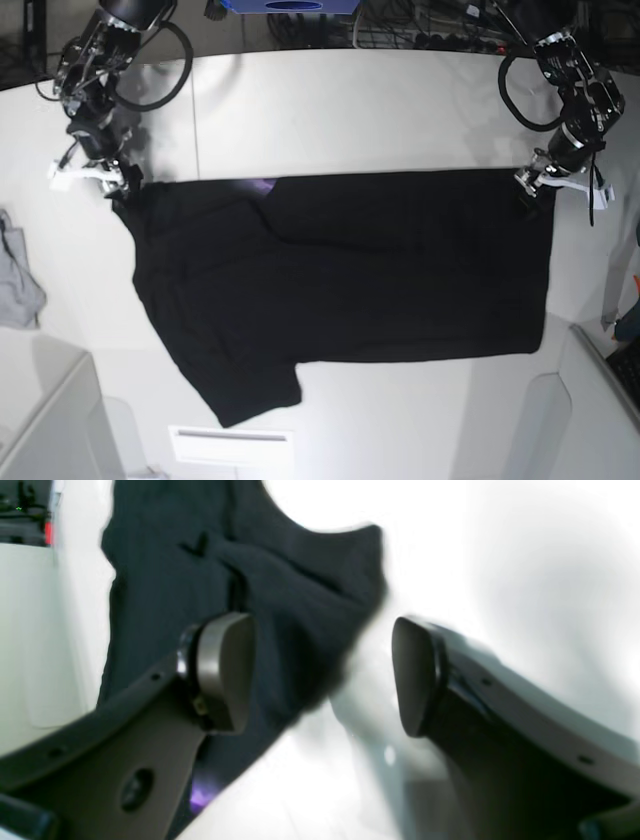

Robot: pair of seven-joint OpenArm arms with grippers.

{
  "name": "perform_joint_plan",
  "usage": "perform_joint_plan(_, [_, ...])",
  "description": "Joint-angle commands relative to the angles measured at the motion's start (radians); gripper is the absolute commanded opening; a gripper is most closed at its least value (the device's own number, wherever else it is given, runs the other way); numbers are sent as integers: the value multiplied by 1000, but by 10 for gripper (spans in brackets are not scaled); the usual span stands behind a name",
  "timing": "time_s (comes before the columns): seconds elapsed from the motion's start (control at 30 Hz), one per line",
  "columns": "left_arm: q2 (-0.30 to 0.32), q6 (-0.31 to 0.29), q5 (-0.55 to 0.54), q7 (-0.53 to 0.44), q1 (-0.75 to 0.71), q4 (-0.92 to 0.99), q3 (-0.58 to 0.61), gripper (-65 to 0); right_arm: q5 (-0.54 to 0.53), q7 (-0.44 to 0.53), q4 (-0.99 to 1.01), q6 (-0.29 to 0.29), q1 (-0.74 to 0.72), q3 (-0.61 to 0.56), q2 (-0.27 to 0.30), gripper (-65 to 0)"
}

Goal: Fold the T-shirt properly
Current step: 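Lower the shirt and drag it further toward the robot with both grippers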

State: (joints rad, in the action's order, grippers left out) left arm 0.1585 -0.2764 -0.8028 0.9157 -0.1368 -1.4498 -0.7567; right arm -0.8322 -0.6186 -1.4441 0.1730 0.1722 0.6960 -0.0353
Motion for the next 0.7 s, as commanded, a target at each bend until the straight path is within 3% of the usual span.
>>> perform_joint_plan(0.0, [14, 9, 3, 6, 3, -10, -2, -51, 15, -30, 19, -10, -3, -9, 12, -248])
perform_joint_plan(0.07, [14, 9, 3, 6, 12, -2, -2, -54, 15, -30, 44, -10, -18, -9, 10, -248])
perform_joint_plan(0.13, [16, 9, 3, 6, 22, 36, -8, -107, 15, -25, 52, -11, -18, -9, 10, -248])
perform_joint_plan(0.27, [19, 9, 3, 6, 39, 88, -2, -349, 15, -24, 53, -11, -30, -6, 12, -272])
perform_joint_plan(0.33, [17, 9, 3, 6, 45, 96, -1, -485, 17, -24, 62, -11, -38, -5, 16, -365])
perform_joint_plan(0.43, [17, 9, 3, 12, 55, 100, -1, -650, 17, -24, 110, -10, -67, -3, 21, -578])
perform_joint_plan(0.47, [17, 9, 3, 12, 56, 100, -1, -650, 17, -24, 127, -8, -75, -3, 35, -650])
perform_joint_plan(0.67, [49, 9, 3, 42, 12, 54, -1, -650, 11, -30, 85, -8, -50, -2, 56, -650])
